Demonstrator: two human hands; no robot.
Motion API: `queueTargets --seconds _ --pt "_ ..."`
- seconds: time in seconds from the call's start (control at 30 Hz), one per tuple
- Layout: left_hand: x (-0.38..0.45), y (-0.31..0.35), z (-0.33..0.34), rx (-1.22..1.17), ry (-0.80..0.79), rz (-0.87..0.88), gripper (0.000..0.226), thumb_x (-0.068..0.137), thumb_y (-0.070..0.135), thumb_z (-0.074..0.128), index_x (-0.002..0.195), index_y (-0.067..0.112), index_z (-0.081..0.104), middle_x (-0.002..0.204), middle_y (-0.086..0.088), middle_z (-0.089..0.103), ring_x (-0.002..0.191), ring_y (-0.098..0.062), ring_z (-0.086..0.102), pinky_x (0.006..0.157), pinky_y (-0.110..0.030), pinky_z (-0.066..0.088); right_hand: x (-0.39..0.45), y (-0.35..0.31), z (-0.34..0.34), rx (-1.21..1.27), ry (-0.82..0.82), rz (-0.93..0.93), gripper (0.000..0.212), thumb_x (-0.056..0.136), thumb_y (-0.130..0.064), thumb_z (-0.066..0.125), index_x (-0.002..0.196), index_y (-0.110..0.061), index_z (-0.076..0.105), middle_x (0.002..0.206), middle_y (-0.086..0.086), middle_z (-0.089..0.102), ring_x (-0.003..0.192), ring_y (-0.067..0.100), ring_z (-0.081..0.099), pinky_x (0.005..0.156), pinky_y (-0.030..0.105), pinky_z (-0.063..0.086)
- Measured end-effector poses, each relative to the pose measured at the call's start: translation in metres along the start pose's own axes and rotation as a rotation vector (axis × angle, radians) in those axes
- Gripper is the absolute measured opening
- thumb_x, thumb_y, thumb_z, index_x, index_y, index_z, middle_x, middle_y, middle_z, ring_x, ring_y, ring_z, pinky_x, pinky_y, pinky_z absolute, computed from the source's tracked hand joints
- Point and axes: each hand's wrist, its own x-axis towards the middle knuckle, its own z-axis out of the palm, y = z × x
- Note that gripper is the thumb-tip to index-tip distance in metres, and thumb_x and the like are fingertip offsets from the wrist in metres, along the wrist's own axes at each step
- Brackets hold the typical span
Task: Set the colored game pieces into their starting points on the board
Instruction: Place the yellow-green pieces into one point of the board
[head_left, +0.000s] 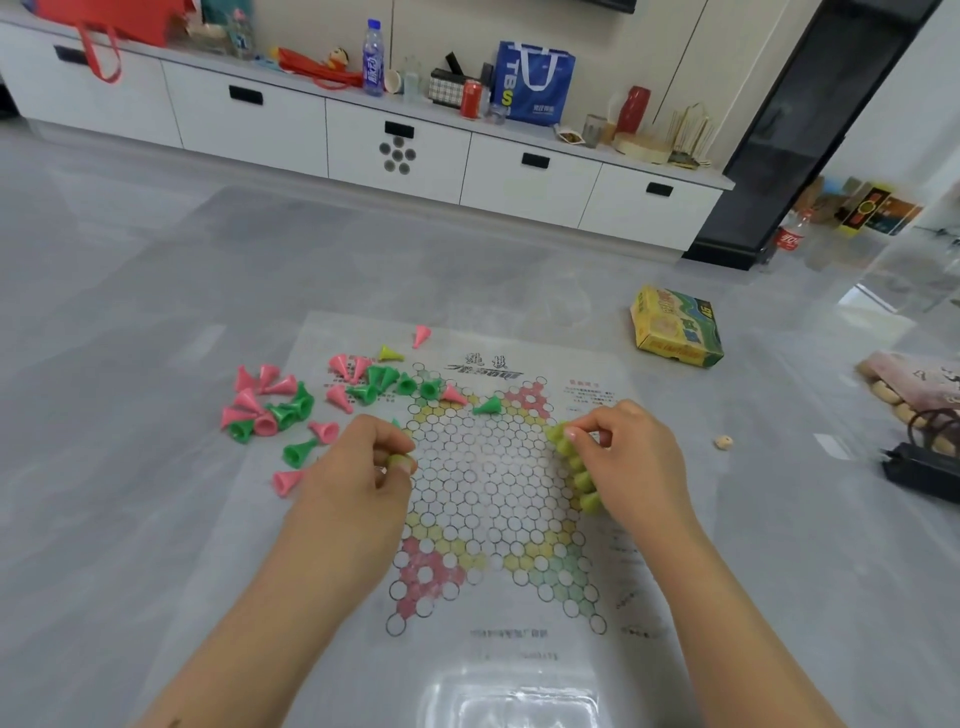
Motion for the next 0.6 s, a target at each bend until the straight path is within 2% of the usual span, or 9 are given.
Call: queueTargets --seconds 0.27,0.6 --pt "-0.0006 0.0005 -0.0031 -0.014 -0.004 -0.001 0.016 0.092 0.01 0.045 0.093 0.025 0.051 0.092 0.014 0.054 0.082 0.001 0.05 0.057 -0.011 0.031 -0.0003 0.005 0.0054 0.029 -0.01 0.011 0.011 0.085 -0.023 0.062 0.076 -0.024 0.067 0.079 -0.008 0.053 0.072 0.021 0.061 0.062 0.043 0.056" --pt "-0.0011 0.0028 -0.0065 -0.03 -0.01 -0.018 0.018 0.092 0.008 0.044 0.089 0.024 0.052 0.088 0.012 0.054 0.08 -0.001 0.051 0.056 -0.012 0.031 0.0005 0.007 0.0082 0.023 -0.01 0.015 0.011 0.085 -0.022 0.061 0.077 -0.023 0.069 0.083 -0.005 0.057 0.074 0.02 0.06 0.062 0.042 0.056"
